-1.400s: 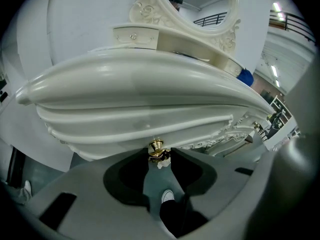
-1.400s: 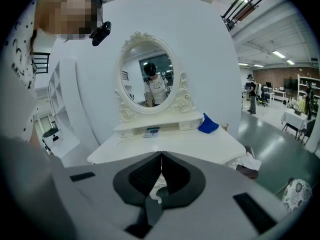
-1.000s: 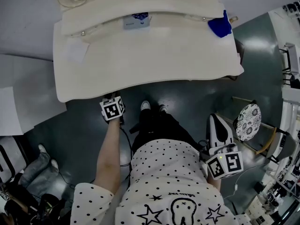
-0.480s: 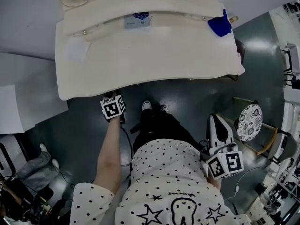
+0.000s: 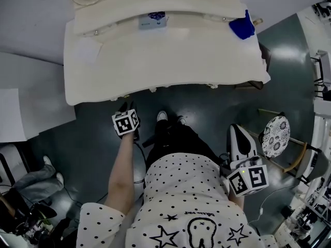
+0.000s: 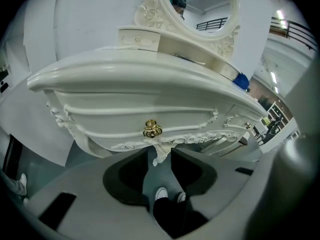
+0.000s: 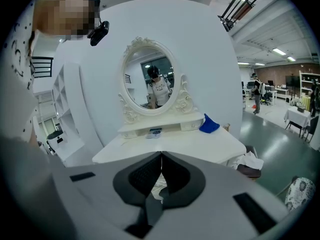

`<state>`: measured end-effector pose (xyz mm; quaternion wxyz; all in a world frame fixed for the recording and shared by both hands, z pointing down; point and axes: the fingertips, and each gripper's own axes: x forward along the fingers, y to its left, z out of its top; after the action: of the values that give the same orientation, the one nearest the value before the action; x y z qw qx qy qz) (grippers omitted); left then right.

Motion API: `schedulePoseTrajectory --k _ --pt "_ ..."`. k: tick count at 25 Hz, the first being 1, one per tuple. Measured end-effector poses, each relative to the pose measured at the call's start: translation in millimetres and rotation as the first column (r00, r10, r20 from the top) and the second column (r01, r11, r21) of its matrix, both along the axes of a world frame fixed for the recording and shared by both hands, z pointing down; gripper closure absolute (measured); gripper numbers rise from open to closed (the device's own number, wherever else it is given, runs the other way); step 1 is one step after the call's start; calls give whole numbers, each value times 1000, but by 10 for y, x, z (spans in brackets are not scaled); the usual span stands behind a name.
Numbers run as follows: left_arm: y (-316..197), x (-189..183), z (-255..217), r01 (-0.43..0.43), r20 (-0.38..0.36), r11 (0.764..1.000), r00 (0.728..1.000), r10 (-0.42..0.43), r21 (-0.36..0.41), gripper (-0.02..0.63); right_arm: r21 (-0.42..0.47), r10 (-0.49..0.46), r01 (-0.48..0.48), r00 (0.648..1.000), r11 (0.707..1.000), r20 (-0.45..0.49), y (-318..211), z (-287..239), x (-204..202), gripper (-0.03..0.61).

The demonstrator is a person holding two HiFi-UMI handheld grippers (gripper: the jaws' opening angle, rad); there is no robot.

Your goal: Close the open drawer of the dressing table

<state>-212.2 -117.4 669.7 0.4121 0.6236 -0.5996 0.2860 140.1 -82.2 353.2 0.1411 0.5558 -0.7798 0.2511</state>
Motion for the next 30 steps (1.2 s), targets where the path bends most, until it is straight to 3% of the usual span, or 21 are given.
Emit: schedulePoseTrajectory --k 2,5,7,18,22,30 --pt "21 58 -79 -21 0 1000 1000 21 24 467 3 -7 7 1000 1000 7 29 -6 6 569" --pt "34 124 -241 -31 8 997 1000 30 71 571 13 -26 26 999 1000 19 77 -19 7 569" --pt "36 148 -369 -21 12 994 1000 20 108 592 23 -48 48 998 999 26 92 -20 -4 569" --pt "158 195 -1201 26 38 955 999 -39 295 601 70 -152 148 987 986 54 224 -77 -31 569" --pt "200 252 -1702 28 61 911 996 -59 412 603 88 -186 179 980 980 69 286 -95 5 569" --pt "372 614 -2767 -11 95 774 993 -64 633 603 153 -230 217 970 964 80 388 -143 169 569"
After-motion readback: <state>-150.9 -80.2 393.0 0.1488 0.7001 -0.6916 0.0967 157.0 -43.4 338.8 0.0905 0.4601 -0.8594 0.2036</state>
